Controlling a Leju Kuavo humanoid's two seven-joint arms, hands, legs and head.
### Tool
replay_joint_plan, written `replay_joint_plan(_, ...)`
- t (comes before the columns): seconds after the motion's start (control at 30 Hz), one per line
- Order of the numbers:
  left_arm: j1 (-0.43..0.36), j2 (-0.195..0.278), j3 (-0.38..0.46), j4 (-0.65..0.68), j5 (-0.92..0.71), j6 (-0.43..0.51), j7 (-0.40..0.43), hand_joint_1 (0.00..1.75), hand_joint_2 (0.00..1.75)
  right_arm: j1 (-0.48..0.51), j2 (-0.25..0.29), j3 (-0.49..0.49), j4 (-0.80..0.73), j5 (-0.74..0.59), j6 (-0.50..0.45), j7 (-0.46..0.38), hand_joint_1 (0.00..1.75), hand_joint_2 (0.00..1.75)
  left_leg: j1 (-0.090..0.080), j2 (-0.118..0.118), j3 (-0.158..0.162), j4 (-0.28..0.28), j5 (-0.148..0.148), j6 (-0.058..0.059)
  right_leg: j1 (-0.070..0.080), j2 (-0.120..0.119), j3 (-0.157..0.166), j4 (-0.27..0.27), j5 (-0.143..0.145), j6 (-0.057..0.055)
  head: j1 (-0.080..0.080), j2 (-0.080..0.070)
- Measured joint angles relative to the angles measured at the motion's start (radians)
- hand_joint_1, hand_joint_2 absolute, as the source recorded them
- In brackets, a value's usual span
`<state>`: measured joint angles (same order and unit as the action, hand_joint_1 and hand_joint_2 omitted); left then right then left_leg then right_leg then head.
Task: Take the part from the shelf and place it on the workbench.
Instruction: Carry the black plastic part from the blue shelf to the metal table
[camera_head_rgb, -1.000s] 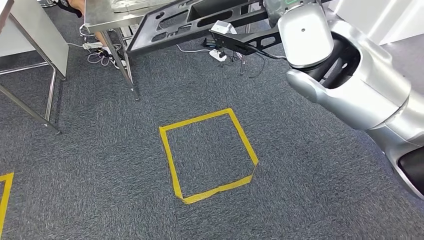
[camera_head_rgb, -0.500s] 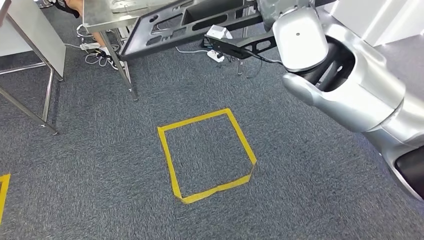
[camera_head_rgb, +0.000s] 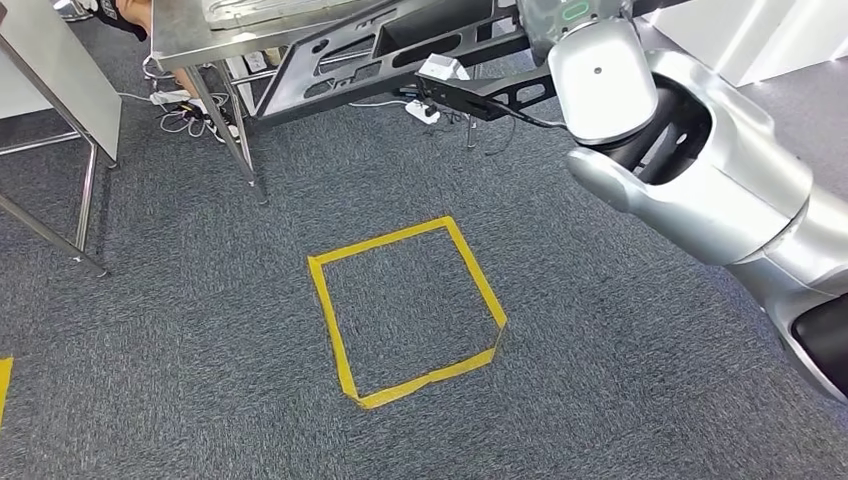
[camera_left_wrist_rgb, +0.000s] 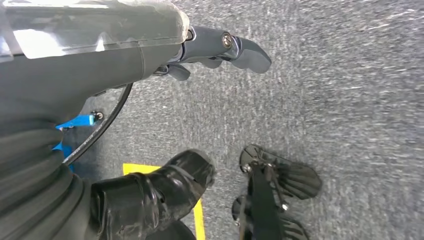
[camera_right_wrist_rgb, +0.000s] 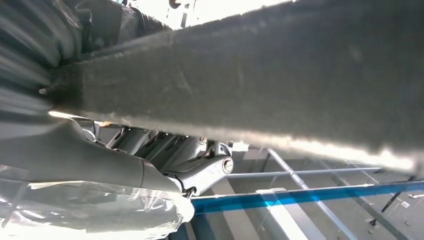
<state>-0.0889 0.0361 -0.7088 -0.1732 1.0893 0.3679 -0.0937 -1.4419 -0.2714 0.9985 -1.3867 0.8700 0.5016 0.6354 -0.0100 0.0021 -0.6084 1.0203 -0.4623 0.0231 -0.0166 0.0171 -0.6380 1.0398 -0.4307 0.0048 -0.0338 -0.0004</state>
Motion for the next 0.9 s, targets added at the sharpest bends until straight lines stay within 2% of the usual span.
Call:
replay_joint_plan(0.1,-0.001,0.001,0.000,0.000,-0.001,0.002,0.000,0.00,1.75,0.004,0.000,0.000,0.000,-0.002,0.002,0.000,1.75,1.75,-0.002,0.003,0.022,-0.028,0.002,0.018,-0.001,-0.002,0.004,0.009,0.009,0.017,0.001,0.000)
replay_joint_plan(0.13,0.000,0.000,0.000,0.000,-0.001,0.003,0.000,0.00,1.75,0.003,-0.001,0.000,0.000,-0.003,0.003,0.000,1.75,1.75,0.000,0.004,0.033,-0.036,0.003,0.022,0.000,-0.004,-0.002,0.027,0.000,0.020,0.003,0.000)
replay_joint_plan(0.2,0.001,0.000,0.000,0.000,-0.002,0.004,0.001,0.00,1.75,0.000,-0.001,0.000,0.000,-0.004,0.004,0.000,1.75,1.75,0.003,0.007,0.045,-0.042,0.002,0.027,-0.001,-0.007,-0.041,0.107,-0.046,0.025,0.006,0.000)
replay_joint_plan(0.27,0.001,0.000,0.000,0.000,-0.002,0.004,0.000,0.00,1.75,0.000,0.000,0.000,-0.001,-0.007,0.004,0.000,1.75,1.75,0.004,0.008,0.049,-0.040,-0.004,0.030,-0.002,-0.007,-0.104,0.221,-0.093,0.031,0.006,0.000)
replay_joint_plan(0.3,0.001,0.000,0.000,0.000,-0.002,0.004,-0.001,0.00,1.75,0.002,0.000,0.001,-0.002,-0.008,0.005,0.000,1.75,1.75,0.005,0.008,0.053,-0.038,-0.008,0.030,-0.004,-0.008,-0.125,0.251,-0.098,0.034,0.007,0.000)
replay_joint_plan(0.33,0.001,0.000,0.000,0.000,-0.002,0.004,-0.002,0.00,1.75,0.003,0.000,0.001,-0.002,-0.009,0.006,0.000,1.75,1.75,0.007,0.007,0.058,-0.035,-0.014,0.027,-0.006,-0.009,-0.130,0.249,-0.084,0.037,0.007,0.000)
replay_joint_plan(0.37,0.002,0.000,0.000,0.000,-0.002,0.004,-0.002,0.00,1.75,0.004,0.000,0.001,-0.002,-0.010,0.006,0.000,1.75,1.75,0.009,0.007,0.064,-0.031,-0.022,0.023,-0.008,-0.011,-0.117,0.210,-0.052,0.040,0.007,0.000)
replay_joint_plan(0.4,0.003,-0.001,0.000,0.000,-0.002,0.004,-0.002,0.00,1.75,0.005,0.000,0.001,-0.002,-0.010,0.007,0.000,1.75,1.75,0.012,0.006,0.071,-0.025,-0.032,0.017,-0.011,-0.013,-0.092,0.147,-0.013,0.042,0.007,0.000)
replay_joint_plan(0.43,0.004,-0.001,0.000,0.000,-0.002,0.005,-0.002,0.00,1.75,0.005,0.000,0.002,-0.002,-0.011,0.007,0.000,1.75,1.75,0.014,0.006,0.076,-0.018,-0.043,0.010,-0.010,-0.015,-0.069,0.090,0.012,0.043,0.007,0.000)
replay_joint_plan(0.5,0.002,-0.001,0.000,0.000,-0.002,0.005,-0.002,0.00,1.75,0.003,0.000,0.003,-0.003,-0.011,0.007,0.000,1.75,1.75,0.014,0.007,0.074,-0.008,-0.059,-0.005,-0.005,-0.016,-0.043,0.021,0.023,0.030,0.007,0.000)
replay_joint_plan(0.57,0.000,-0.001,0.000,0.000,-0.002,0.005,-0.003,0.00,1.75,0.002,0.001,0.003,-0.004,-0.012,0.006,0.000,1.75,1.75,0.012,0.009,0.076,-0.008,-0.065,-0.017,-0.002,-0.013,-0.036,0.011,0.010,0.010,0.006,0.000)
replay_joint_plan(0.6,0.000,-0.002,0.000,0.000,-0.002,0.004,-0.003,0.00,1.75,0.003,0.001,0.004,-0.004,-0.012,0.005,0.000,1.75,1.75,0.012,0.009,0.079,-0.004,-0.065,-0.022,-0.003,-0.012,-0.028,0.007,0.010,0.003,0.004,0.000)
replay_joint_plan(0.63,0.000,-0.002,0.000,0.000,-0.002,0.004,-0.003,0.00,1.75,0.003,0.001,0.004,-0.004,-0.011,0.005,0.000,1.75,1.75,0.013,0.008,0.072,0.015,-0.063,-0.026,-0.004,-0.011,-0.018,0.002,0.005,-0.003,0.003,0.000)
replay_joint_plan(0.67,0.000,-0.003,0.001,0.000,-0.002,0.004,-0.003,0.00,1.75,0.003,0.000,0.004,-0.004,-0.011,0.006,0.000,1.75,1.75,0.014,0.008,0.050,0.056,-0.062,-0.030,-0.006,-0.010,-0.005,-0.003,0.002,-0.007,0.002,0.000)
replay_joint_plan(0.73,-0.001,-0.003,0.001,0.000,-0.002,0.005,-0.004,0.00,1.75,0.006,0.000,0.006,-0.004,-0.011,0.006,0.000,1.75,1.75,0.015,0.007,-0.032,0.177,-0.081,-0.035,-0.005,-0.008,0.019,-0.012,-0.012,-0.013,-0.001,0.000)
replay_joint_plan(0.77,0.000,-0.002,0.001,0.000,-0.002,0.005,-0.003,0.00,1.75,0.008,0.000,0.007,-0.004,-0.012,0.006,-0.001,1.75,1.75,0.016,0.007,-0.076,0.228,-0.103,-0.036,-0.003,-0.006,0.031,-0.014,-0.020,-0.014,-0.001,0.000)
replay_joint_plan(0.8,0.001,-0.002,0.001,0.000,-0.002,0.005,-0.003,0.00,1.75,0.010,0.000,0.008,-0.005,-0.012,0.006,-0.001,1.75,1.75,0.016,0.007,-0.109,0.254,-0.125,-0.036,-0.001,-0.004,0.045,-0.015,-0.030,-0.014,-0.001,0.000)
replay_joint_plan(0.83,0.002,-0.003,0.001,0.000,-0.002,0.005,-0.001,0.00,1.75,0.011,0.000,0.009,-0.005,-0.012,0.006,-0.001,1.75,1.75,0.015,0.006,-0.130,0.252,-0.135,-0.034,0.001,-0.002,0.061,-0.014,-0.042,-0.014,-0.001,0.000)
replay_joint_plan(0.87,0.004,-0.003,0.001,0.000,-0.002,0.006,0.000,0.00,1.75,0.012,0.000,0.010,-0.005,-0.012,0.006,-0.001,1.75,1.75,0.013,0.006,-0.136,0.221,-0.122,-0.028,0.004,-0.001,0.079,-0.014,-0.054,-0.014,-0.001,0.000)
replay_joint_plan(0.9,0.006,-0.003,0.001,0.000,-0.001,0.008,0.002,0.00,1.75,0.012,0.000,0.012,-0.004,-0.012,0.006,-0.001,1.75,1.75,0.011,0.004,-0.131,0.166,-0.081,-0.019,0.007,0.001,0.097,-0.014,-0.066,-0.014,-0.001,0.000)
